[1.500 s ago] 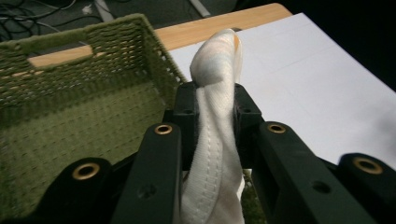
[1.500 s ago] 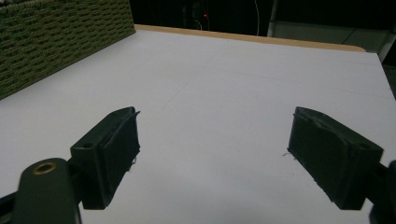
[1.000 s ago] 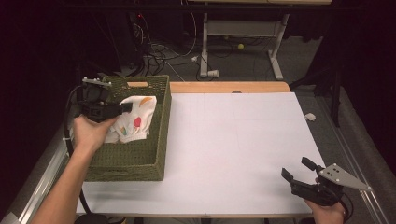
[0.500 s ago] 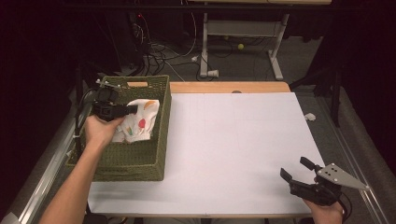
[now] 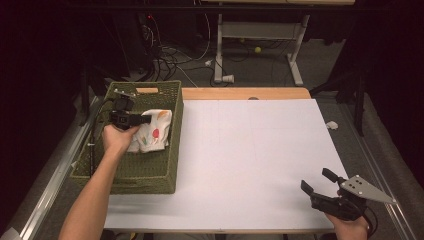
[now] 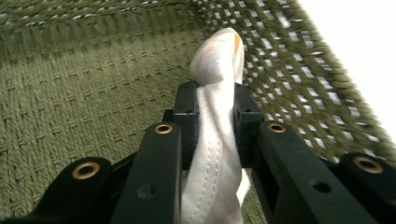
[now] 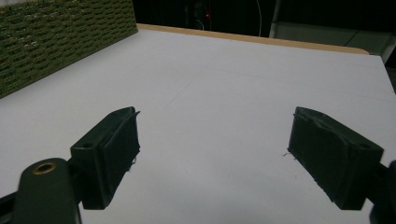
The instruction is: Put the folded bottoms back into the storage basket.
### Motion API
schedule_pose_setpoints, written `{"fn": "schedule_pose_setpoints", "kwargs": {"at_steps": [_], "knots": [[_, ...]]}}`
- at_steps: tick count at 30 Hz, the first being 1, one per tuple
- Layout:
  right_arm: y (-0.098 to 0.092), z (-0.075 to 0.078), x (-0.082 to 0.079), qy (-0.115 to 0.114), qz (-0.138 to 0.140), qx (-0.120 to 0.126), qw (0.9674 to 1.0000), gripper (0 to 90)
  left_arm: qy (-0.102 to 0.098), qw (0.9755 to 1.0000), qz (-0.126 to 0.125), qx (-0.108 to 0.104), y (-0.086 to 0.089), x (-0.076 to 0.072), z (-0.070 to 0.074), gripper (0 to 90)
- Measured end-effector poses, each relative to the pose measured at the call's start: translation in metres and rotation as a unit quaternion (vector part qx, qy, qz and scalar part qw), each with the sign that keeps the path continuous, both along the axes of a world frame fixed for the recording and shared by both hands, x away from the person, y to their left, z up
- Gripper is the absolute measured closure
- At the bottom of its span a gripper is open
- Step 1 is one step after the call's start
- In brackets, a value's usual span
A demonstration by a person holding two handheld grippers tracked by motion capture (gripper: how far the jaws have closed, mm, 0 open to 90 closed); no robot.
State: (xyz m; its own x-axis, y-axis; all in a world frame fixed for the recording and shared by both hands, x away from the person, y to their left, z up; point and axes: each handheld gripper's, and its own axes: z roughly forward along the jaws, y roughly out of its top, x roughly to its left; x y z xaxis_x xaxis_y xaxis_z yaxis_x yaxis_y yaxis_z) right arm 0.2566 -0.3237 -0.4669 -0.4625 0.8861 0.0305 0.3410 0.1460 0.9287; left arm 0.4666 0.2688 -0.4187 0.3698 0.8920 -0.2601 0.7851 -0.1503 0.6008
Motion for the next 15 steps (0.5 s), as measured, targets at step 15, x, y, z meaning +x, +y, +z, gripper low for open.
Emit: {"fn": "schedule_pose_setpoints", "kwargs": {"at_steps": [15], "knots": [[0.001, 0.0, 0.0, 0.001, 0.0, -0.002, 1.0, 16.7, 0.016, 0.9989, 0.042, 0.012, 0.012, 0.01, -0.017, 74.5]]}}
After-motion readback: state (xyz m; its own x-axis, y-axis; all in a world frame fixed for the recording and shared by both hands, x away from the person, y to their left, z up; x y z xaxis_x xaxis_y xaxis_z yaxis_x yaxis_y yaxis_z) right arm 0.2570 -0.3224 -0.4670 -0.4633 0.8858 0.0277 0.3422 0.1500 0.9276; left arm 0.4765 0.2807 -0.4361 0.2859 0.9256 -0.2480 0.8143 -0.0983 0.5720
